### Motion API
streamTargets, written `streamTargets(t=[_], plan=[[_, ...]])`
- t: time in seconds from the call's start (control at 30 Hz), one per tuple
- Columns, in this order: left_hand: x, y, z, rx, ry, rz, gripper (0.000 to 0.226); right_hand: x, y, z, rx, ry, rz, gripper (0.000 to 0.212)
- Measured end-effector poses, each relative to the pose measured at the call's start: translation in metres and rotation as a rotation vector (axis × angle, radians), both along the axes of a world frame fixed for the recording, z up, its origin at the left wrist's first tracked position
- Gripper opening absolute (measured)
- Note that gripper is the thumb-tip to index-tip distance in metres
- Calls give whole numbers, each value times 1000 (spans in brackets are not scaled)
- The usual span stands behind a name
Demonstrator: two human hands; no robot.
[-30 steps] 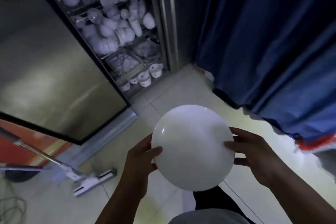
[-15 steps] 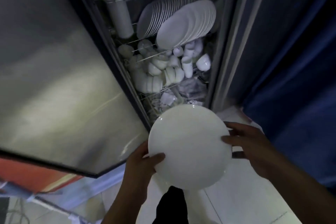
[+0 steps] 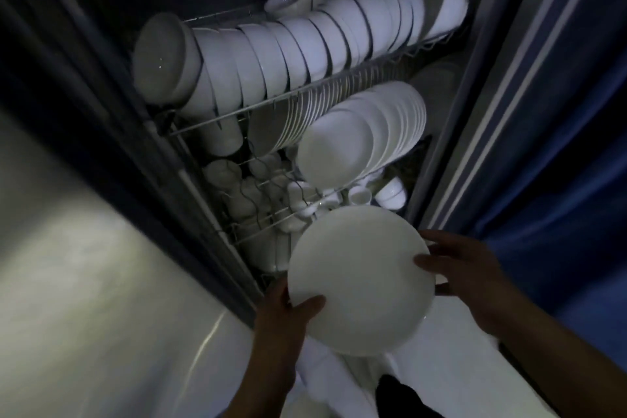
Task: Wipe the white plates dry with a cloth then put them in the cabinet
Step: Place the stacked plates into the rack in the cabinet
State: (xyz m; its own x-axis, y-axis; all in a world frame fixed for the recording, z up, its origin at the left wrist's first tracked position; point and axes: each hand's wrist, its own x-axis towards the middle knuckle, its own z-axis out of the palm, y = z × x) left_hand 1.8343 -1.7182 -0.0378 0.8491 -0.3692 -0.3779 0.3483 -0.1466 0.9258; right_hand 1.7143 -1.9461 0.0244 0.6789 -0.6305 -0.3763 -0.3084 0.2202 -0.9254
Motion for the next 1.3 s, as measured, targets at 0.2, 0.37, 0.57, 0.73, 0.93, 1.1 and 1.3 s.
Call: streamTargets(t=[0.2,0.37,0.57,0.73,0.93,1.1,1.3], plan=[[61,-51,13,2,-23,92,49,79,-55,-12,-136,-92,89,46],[121,-102,16,33,-55,174,38,155,-112,-6,-265,-187,194,43],[174,-167,11,-54,10,307,36,231,-166,-5,-547,-206,314,37],[199,-211,3,-65,-19,377,44,260,-189,-23,-750,-173,363,52],[211,-235,-29,-20,-50,434,70,276,-187,-49,-976,-142,276,57],[233,-237,-80,77,-53,457,103,274,-166,-61,-1153,-241,168,59],[213,-240,-30,355,-230,267,67,282,-142,-60,-1373,-123,299,76]])
